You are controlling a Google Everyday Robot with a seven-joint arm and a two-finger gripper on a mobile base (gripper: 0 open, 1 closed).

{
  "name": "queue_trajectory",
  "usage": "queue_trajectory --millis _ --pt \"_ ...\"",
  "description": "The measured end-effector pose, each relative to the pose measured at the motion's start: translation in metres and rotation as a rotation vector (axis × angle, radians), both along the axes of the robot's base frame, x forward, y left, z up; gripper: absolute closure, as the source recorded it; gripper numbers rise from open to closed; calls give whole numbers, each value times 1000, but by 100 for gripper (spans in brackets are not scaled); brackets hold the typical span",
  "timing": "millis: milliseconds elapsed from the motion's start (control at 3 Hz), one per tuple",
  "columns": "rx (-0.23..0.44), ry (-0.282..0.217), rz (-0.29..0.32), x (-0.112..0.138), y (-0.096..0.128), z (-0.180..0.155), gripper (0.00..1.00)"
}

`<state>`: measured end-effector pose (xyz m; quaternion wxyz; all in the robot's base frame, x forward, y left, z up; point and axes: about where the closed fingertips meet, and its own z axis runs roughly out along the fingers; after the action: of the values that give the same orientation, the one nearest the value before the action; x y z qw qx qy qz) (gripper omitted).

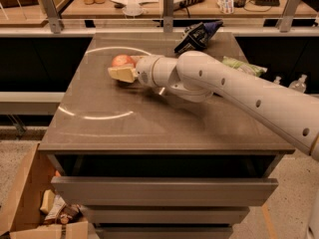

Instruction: Move apple near blue chip bag

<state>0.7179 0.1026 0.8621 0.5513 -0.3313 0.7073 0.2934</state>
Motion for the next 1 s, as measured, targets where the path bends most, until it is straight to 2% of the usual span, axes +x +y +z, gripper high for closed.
queue_trajectory --millis 333,667,1000 --pt "5 -52 -73 11 -12 8 96" --pt "-28 -185 -242 12 -40 34 100" --pt "-53 -201 -357 11 -56 54 100"
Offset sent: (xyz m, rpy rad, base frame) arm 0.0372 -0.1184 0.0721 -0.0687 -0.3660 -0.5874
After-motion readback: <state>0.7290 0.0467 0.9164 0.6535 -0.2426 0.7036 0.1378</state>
